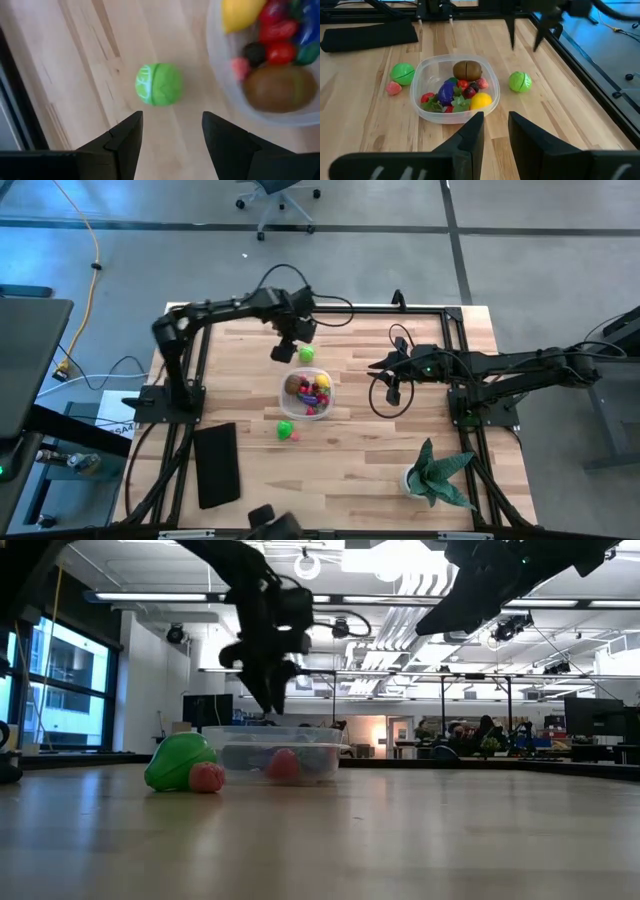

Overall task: Pick and placing Produce into tupperware
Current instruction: Put the cabbage into the transparent bin

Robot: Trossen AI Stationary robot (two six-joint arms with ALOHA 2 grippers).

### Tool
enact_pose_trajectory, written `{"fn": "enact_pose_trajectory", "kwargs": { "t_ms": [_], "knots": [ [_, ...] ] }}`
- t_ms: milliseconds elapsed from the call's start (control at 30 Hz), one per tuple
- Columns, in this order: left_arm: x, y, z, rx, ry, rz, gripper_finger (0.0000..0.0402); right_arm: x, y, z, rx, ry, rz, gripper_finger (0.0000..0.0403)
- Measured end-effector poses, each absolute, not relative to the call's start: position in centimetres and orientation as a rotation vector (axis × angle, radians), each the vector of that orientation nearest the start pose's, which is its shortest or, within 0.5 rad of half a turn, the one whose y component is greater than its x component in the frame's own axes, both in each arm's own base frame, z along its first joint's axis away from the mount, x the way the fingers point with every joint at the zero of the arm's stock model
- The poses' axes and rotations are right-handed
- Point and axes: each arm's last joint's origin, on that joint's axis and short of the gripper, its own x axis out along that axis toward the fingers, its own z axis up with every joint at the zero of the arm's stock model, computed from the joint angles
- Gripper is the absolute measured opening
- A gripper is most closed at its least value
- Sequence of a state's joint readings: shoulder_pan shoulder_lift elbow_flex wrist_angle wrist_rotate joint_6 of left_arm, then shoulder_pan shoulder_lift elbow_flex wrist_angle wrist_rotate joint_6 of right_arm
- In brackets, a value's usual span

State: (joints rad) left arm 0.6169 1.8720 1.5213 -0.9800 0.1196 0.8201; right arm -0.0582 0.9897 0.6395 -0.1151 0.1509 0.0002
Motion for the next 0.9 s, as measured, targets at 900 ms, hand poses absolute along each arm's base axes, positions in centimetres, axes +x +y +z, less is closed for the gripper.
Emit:
{"fn": "enact_pose_trajectory", "kwargs": {
  "t_ms": [900],
  "knots": [
    [31.5, 23.6, 20.1, 0.188, 1.276, -0.116, 0.0278, 21.1, -1.7, 25.3, -0.021, 0.465, -0.205, 0.0079]
  ]
}}
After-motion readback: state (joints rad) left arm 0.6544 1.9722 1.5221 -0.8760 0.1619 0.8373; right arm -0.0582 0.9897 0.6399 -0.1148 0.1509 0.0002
